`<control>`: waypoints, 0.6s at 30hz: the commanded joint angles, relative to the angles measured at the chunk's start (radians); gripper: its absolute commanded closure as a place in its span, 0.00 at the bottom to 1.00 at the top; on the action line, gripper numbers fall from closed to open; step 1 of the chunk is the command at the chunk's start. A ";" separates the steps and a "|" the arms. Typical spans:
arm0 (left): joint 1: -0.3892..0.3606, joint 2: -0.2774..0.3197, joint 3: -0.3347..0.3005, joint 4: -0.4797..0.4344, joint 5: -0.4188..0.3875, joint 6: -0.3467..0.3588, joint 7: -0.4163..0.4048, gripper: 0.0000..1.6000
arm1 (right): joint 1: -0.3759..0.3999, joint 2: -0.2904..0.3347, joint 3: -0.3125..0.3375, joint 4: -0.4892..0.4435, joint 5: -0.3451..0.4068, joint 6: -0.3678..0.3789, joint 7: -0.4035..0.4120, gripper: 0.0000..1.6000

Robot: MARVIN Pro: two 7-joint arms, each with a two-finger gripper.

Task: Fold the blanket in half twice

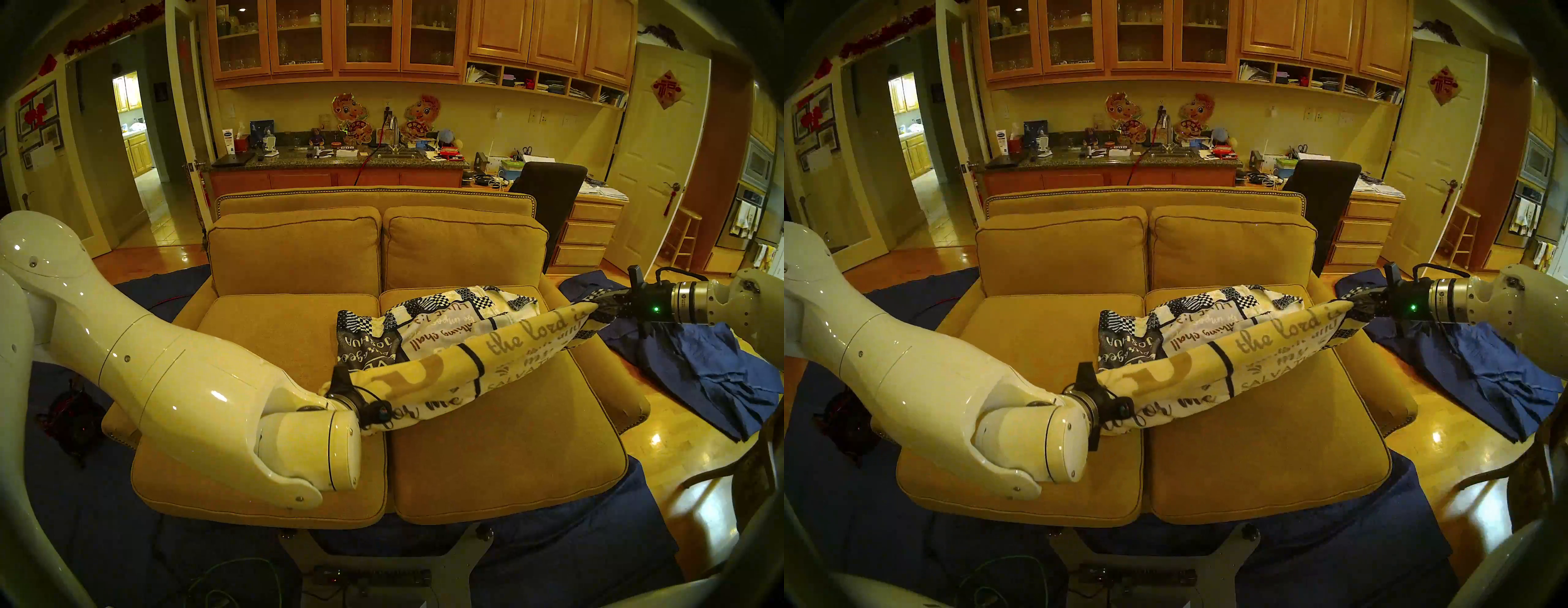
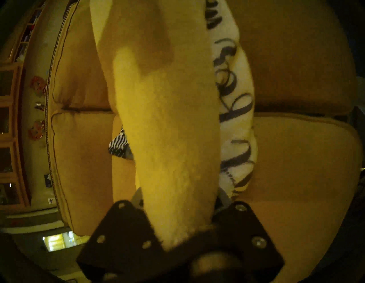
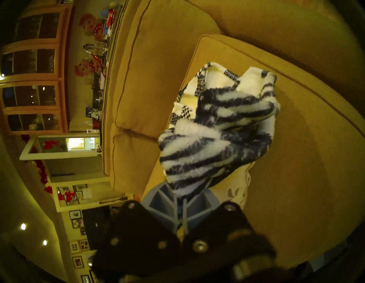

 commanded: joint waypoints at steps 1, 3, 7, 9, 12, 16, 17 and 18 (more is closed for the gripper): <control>-0.049 0.087 0.046 0.110 -0.002 0.041 0.032 1.00 | 0.057 0.017 0.038 -0.010 0.003 0.036 0.027 1.00; -0.054 0.093 0.051 0.130 0.002 0.043 0.030 1.00 | 0.056 0.017 0.037 -0.034 0.003 0.058 0.032 1.00; -0.059 0.103 0.066 0.184 0.010 0.047 0.023 1.00 | 0.053 0.017 0.031 -0.099 0.003 0.097 0.043 1.00; -0.060 0.103 0.075 0.216 0.014 0.049 0.018 1.00 | 0.050 0.018 0.027 -0.141 0.003 0.113 0.050 1.00; -0.057 0.097 0.085 0.257 0.022 0.050 0.013 1.00 | 0.044 0.019 0.022 -0.202 0.003 0.123 0.061 1.00; -0.049 0.078 0.097 0.312 0.035 0.051 0.003 1.00 | 0.036 0.021 0.015 -0.281 0.003 0.115 0.078 1.00; -0.048 0.075 0.099 0.321 0.038 0.050 0.001 1.00 | 0.034 0.021 0.013 -0.296 0.003 0.109 0.081 1.00; -0.048 0.070 0.102 0.332 0.044 0.051 -0.002 1.00 | 0.030 0.022 0.009 -0.314 0.003 0.101 0.086 1.00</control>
